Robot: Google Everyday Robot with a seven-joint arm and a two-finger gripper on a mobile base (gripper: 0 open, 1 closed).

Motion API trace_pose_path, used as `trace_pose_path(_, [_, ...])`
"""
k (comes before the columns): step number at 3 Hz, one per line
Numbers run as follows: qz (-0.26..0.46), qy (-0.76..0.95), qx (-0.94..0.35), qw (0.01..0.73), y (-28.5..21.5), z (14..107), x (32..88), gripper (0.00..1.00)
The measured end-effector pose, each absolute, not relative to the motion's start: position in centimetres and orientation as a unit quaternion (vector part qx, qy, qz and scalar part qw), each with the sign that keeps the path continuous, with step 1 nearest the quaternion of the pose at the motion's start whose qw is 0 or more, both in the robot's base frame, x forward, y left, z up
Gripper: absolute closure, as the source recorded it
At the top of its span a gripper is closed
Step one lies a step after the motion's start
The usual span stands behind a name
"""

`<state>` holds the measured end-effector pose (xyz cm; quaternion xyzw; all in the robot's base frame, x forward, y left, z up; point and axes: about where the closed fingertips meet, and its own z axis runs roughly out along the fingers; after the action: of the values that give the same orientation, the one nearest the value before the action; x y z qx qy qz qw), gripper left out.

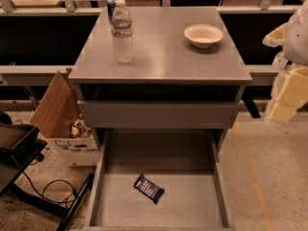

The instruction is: Pick rxbar blueberry from middle drawer and place on counter

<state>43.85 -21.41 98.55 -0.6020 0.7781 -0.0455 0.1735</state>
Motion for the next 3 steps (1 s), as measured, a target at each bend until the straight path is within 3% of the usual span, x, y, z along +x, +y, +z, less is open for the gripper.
trace_pose_path(3, [-0.055, 0.775, -0.597, 0.202, -20.5, 95.0, 44.5, 0.0])
